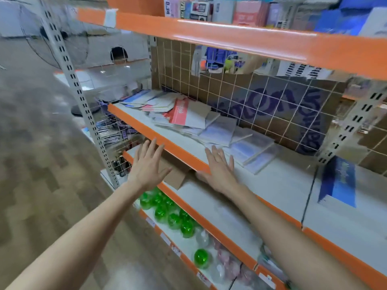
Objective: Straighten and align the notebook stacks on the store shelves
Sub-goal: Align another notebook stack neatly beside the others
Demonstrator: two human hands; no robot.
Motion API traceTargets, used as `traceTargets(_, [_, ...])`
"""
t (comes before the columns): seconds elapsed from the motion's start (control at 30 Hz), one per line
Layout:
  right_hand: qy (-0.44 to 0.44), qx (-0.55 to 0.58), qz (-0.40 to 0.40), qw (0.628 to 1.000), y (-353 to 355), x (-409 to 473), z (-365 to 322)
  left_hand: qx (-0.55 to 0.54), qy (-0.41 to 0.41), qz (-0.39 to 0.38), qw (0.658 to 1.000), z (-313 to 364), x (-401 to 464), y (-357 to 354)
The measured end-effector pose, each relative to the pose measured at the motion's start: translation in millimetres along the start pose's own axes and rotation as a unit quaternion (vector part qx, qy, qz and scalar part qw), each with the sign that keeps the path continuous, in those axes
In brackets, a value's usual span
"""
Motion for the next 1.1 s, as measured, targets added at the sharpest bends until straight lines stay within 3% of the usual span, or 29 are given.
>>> traceTargets(0.37, [-0.033,0.024,0.027,0.999,1,171,-24,0.004,-0.04,-0.042,0.998,-47,151,-35])
traceTargets(0.57, [-0.022,0.018,0.017,0.999,-15,219,-40,0.053,-0.109,-0.065,0.991,-61,216,-47])
traceTargets(0.7, [-0.062,0.004,-0.003,0.998,-23,227,-47,0.041,-0.137,-0.081,0.986,-71,229,-52])
traceTargets(1.1, [-0.1,-0.053,0.097,0.989,-33,159,-52,0.052,-0.173,-0.068,0.981,-53,178,-37])
Point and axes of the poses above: each hand's wrist, its own x-axis towards the middle knuckle, its own y-axis out of the back of the hand, z = x × y, the point moved 1 cm from there along x, towards the middle knuckle, and after that the axes turned 10 degrees about -y, right-handed, at the moved point
